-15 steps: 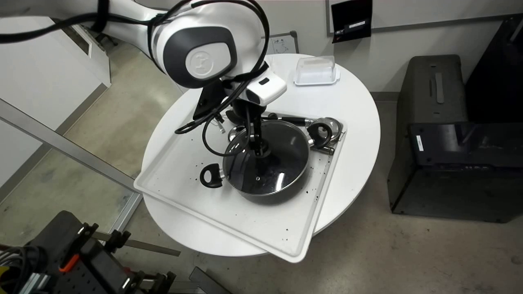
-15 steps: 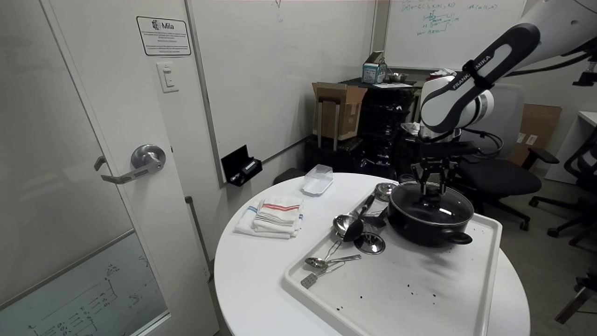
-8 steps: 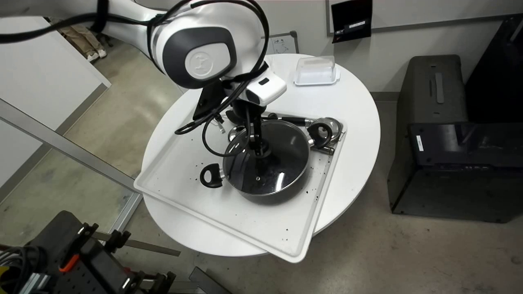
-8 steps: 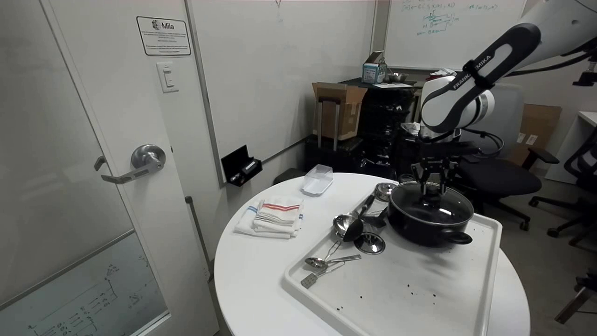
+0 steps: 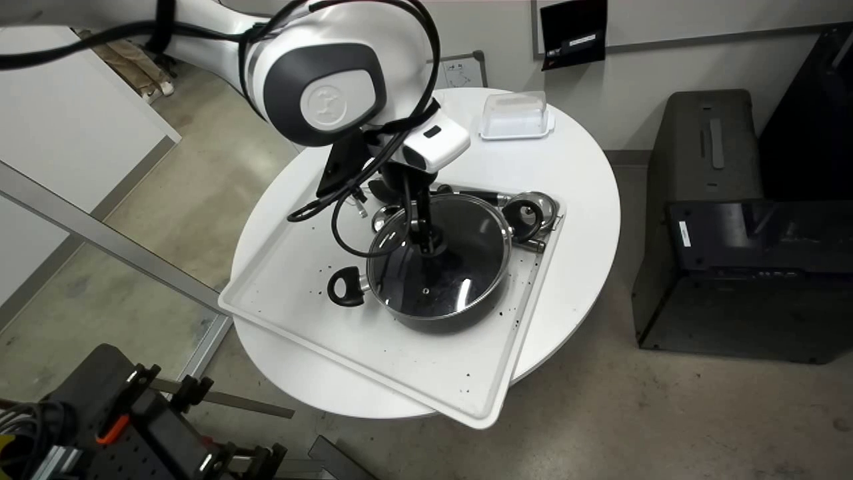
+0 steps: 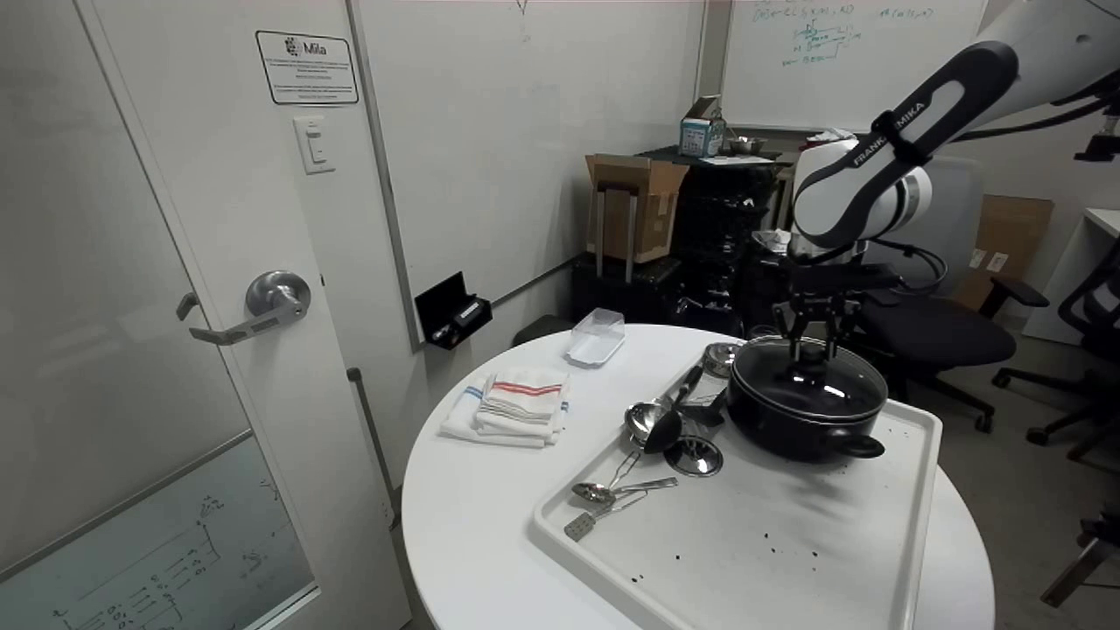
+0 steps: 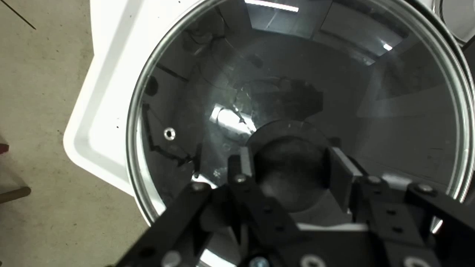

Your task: Put the glass lid on the black pot.

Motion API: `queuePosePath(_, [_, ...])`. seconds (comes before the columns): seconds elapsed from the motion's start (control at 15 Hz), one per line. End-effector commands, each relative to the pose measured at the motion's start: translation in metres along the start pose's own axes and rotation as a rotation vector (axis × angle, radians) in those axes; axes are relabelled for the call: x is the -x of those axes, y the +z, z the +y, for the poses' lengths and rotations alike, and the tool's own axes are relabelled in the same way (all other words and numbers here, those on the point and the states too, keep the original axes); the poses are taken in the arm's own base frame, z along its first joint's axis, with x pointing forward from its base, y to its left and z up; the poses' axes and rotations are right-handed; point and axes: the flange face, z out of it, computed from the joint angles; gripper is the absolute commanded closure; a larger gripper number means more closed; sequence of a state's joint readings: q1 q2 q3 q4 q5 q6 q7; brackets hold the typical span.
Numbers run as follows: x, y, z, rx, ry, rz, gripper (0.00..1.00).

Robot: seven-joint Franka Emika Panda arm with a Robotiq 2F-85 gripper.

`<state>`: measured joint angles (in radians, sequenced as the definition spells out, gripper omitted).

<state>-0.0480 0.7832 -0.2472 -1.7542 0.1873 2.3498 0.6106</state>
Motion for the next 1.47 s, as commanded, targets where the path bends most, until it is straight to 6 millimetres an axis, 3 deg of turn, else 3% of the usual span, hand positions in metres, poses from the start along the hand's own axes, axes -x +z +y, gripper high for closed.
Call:
queuePosePath(0.0, [0.003, -0.014, 0.005, -0.002, 0.013, 0.023, 0.75])
queuePosePath(1.4, [0.01, -0.011, -0.005, -0.081, -0.02, -0.029, 0.75])
